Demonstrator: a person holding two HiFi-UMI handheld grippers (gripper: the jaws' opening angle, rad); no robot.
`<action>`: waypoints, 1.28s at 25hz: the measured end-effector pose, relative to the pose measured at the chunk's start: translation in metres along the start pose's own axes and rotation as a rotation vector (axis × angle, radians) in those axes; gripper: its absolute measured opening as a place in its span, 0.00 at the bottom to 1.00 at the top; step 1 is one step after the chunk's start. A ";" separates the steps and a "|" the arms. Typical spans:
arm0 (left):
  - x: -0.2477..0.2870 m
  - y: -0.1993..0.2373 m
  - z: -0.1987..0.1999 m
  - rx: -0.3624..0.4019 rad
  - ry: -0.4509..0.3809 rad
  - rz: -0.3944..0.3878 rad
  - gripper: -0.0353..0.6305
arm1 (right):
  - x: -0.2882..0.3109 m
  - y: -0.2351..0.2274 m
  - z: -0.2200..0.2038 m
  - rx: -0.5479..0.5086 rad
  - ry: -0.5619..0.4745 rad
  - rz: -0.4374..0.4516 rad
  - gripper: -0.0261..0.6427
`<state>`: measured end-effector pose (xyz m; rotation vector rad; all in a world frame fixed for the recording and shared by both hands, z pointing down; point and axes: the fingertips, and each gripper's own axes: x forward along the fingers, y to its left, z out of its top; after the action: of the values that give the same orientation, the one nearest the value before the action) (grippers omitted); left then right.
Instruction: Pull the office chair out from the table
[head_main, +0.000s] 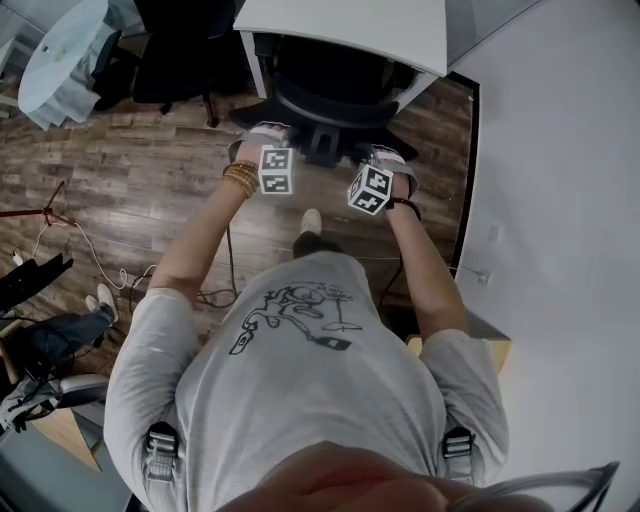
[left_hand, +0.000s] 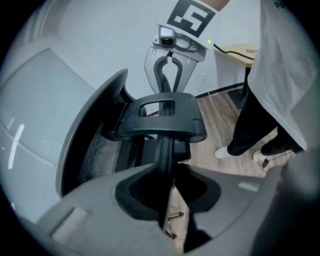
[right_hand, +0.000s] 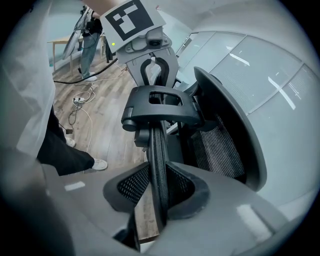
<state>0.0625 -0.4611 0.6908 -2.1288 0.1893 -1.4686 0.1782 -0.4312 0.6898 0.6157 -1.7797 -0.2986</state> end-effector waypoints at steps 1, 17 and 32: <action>-0.004 -0.006 -0.002 0.002 0.000 0.001 0.20 | -0.002 0.006 0.003 0.005 0.003 0.001 0.20; -0.064 -0.086 -0.034 0.021 -0.001 0.001 0.21 | -0.040 0.096 0.059 0.026 0.006 -0.008 0.19; -0.118 -0.177 -0.032 0.022 0.002 0.002 0.21 | -0.086 0.189 0.083 0.034 -0.001 -0.003 0.19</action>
<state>-0.0456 -0.2749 0.6919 -2.1095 0.1754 -1.4649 0.0678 -0.2364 0.6895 0.6429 -1.7882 -0.2715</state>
